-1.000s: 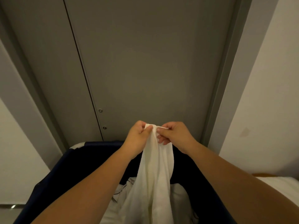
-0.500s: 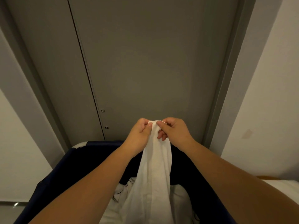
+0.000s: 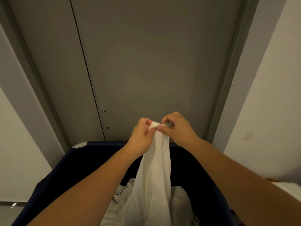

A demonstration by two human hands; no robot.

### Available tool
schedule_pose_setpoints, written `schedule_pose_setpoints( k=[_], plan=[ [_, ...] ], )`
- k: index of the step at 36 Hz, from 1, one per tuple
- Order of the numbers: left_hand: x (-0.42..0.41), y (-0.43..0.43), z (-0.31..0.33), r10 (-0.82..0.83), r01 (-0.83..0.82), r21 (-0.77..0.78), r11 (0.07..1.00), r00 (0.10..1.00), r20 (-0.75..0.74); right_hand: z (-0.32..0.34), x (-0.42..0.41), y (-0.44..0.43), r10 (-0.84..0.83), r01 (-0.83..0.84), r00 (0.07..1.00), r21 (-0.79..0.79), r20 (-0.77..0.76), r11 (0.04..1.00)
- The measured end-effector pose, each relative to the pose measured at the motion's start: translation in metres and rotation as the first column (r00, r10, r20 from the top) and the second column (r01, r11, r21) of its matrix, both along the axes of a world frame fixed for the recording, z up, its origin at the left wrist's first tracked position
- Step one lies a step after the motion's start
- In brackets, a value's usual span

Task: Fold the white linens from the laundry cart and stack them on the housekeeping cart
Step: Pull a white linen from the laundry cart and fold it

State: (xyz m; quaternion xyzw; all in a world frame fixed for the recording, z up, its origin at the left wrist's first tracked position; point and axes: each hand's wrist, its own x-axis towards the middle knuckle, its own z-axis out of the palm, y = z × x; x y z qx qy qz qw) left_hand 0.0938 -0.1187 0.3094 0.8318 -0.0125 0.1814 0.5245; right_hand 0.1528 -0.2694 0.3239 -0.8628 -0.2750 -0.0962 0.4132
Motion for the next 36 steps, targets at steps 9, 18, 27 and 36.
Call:
schedule_pose_setpoints(
  k=[9,18,27,36],
  plan=[
    [0.003,-0.008,-0.004,-0.134,0.134,-0.002,0.991,0.991,-0.024,0.021,0.004,-0.006,0.251,-0.248,0.968,-0.135,0.005,0.959],
    [0.005,-0.012,-0.003,-0.157,0.156,-0.038,0.987,0.987,-0.024,0.029,0.002,-0.007,0.272,-0.277,0.961,-0.236,-0.055,0.931],
    [-0.002,0.003,-0.028,-0.032,0.029,-0.023,0.999,0.989,-0.145,0.047,0.007,-0.009,0.172,-0.152,0.982,-0.212,0.080,0.965],
    [0.003,0.004,-0.024,0.155,-0.183,0.089,0.979,0.954,0.257,0.090,0.019,0.005,0.091,-0.074,0.978,-0.098,0.188,0.992]
  ],
)
